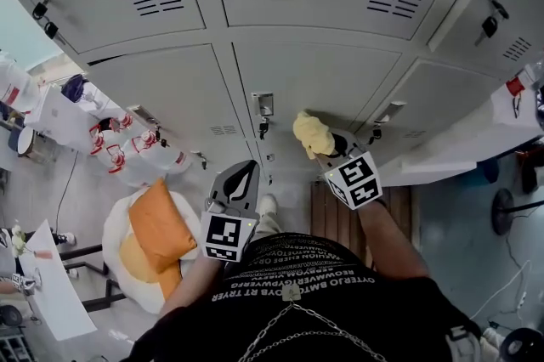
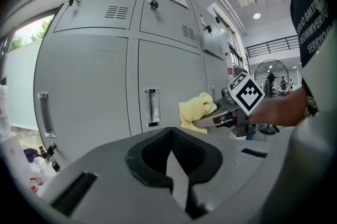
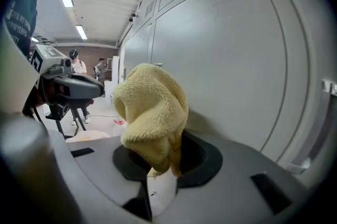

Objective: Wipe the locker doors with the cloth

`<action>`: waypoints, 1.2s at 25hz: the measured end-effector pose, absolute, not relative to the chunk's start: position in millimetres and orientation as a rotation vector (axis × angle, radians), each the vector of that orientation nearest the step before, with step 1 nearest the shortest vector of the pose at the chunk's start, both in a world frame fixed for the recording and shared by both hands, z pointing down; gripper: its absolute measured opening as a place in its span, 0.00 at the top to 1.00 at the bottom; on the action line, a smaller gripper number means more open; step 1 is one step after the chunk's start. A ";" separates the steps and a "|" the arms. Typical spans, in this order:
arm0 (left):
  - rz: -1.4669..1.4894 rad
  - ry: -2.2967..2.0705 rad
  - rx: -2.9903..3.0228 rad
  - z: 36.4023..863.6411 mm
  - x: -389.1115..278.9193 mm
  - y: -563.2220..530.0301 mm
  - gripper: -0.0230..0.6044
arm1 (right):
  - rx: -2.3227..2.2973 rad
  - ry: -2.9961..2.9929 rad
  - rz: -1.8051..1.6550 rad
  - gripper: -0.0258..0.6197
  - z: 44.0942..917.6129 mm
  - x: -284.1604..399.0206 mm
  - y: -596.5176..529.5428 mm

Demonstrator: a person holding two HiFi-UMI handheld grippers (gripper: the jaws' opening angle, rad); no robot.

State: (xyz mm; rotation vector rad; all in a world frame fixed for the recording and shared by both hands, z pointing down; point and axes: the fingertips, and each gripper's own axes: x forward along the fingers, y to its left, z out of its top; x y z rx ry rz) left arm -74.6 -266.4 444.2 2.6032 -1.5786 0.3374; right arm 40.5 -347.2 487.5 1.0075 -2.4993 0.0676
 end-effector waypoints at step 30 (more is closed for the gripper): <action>0.341 -1.609 2.563 453.8 -72.3 -257.9 0.95 | 1.082 -2.311 0.185 0.84 564.4 64.5 -382.4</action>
